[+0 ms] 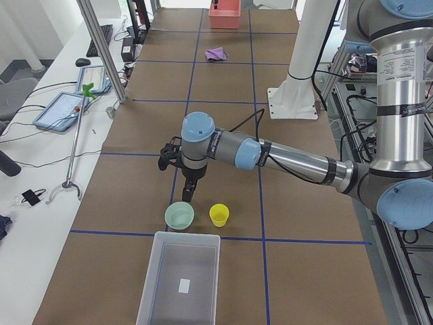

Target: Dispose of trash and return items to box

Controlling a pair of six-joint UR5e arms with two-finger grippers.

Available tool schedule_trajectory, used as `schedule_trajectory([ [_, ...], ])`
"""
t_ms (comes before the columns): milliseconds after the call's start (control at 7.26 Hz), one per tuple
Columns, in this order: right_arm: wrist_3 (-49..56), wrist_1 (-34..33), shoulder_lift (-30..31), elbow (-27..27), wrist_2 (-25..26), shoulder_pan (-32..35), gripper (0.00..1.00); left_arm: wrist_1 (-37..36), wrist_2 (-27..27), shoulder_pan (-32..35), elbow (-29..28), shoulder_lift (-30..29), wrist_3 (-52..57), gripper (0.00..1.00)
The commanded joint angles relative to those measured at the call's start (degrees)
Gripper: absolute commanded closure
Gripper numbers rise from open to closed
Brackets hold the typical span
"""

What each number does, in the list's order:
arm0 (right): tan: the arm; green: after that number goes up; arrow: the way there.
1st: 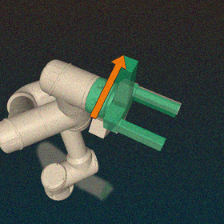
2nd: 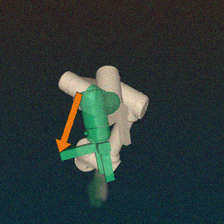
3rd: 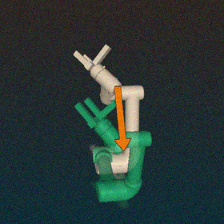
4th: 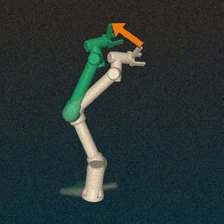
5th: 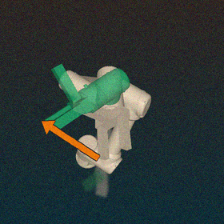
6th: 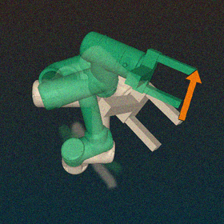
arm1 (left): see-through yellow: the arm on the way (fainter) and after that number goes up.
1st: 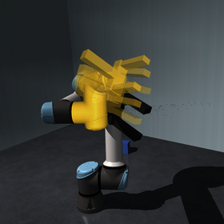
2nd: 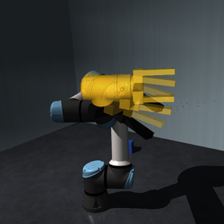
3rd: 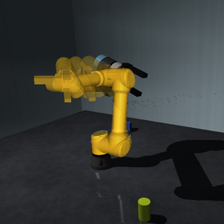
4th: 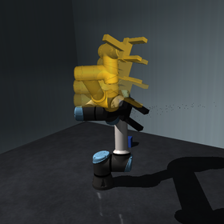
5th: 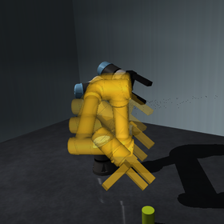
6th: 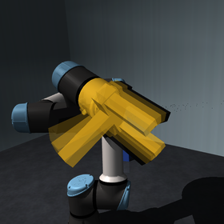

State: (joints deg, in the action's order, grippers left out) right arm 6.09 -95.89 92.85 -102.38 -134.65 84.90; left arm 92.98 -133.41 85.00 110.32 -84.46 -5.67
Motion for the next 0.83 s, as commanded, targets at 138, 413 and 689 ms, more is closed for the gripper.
schedule_trajectory([
  [138, -0.02, 0.0, 0.05, -0.27, -0.26, 0.18, 0.0, 0.62, 0.17, -0.01, 0.95, 0.43, 0.31, 0.02],
  [413, -0.02, 0.09, 0.05, -0.45, -0.26, 0.18, 0.0, 0.8, -0.01, -0.01, 1.3, 1.48, 0.05, 0.02],
  [689, -0.02, 0.09, -0.03, -0.62, -0.17, 0.18, 0.0, 0.8, 0.08, -0.01, 1.22, 1.66, -0.22, 0.02],
])
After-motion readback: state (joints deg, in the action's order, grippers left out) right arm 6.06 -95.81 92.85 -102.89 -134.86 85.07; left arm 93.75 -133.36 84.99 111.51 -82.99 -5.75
